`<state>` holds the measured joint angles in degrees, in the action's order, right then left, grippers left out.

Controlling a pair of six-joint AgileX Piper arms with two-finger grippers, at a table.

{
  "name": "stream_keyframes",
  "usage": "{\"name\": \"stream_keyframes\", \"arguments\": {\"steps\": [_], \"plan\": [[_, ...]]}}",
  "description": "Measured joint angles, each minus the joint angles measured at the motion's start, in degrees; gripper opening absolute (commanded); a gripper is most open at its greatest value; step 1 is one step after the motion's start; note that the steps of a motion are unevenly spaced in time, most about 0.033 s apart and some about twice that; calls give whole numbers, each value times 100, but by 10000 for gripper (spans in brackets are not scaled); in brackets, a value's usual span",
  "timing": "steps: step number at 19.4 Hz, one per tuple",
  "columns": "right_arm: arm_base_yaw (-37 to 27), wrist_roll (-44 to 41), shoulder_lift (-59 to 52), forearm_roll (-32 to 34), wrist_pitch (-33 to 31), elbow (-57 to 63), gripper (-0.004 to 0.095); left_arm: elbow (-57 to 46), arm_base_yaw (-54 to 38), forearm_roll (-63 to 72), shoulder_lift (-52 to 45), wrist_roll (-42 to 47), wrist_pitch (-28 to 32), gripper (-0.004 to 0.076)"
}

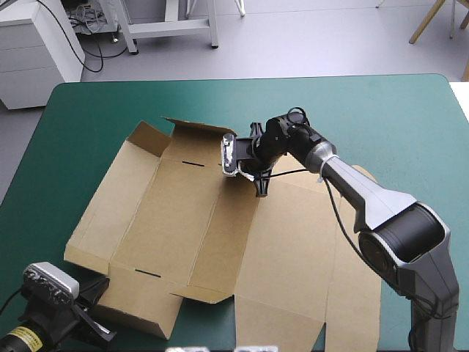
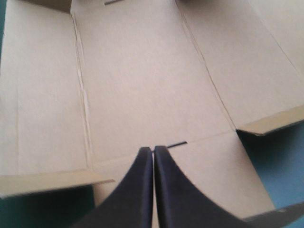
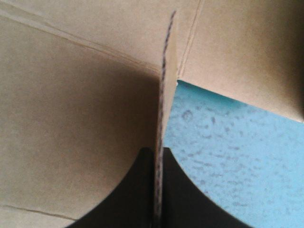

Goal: Fold the box

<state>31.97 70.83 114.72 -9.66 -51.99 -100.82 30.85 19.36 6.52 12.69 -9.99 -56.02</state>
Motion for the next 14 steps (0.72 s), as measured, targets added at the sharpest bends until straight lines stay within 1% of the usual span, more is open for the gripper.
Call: {"name": "stream_keyframes", "arguments": {"steps": [2,3,5,10,14], "plan": [[213,50,0,540,-189,-6,-19,161,0,0,0,0,0,-10],[325,63,0,966,-305,-6,-19,198,0,0,0,0,-5,-10],[406,16,0,1108,-376,-11,-19,200,0,0,0,0,-69,-10],[411,150,0,750,-567,-29,-19,200,0,0,0,0,-294,-10],[411,182,0,305,-584,-29,-19,200,0,0,0,0,-306,-10]]}}
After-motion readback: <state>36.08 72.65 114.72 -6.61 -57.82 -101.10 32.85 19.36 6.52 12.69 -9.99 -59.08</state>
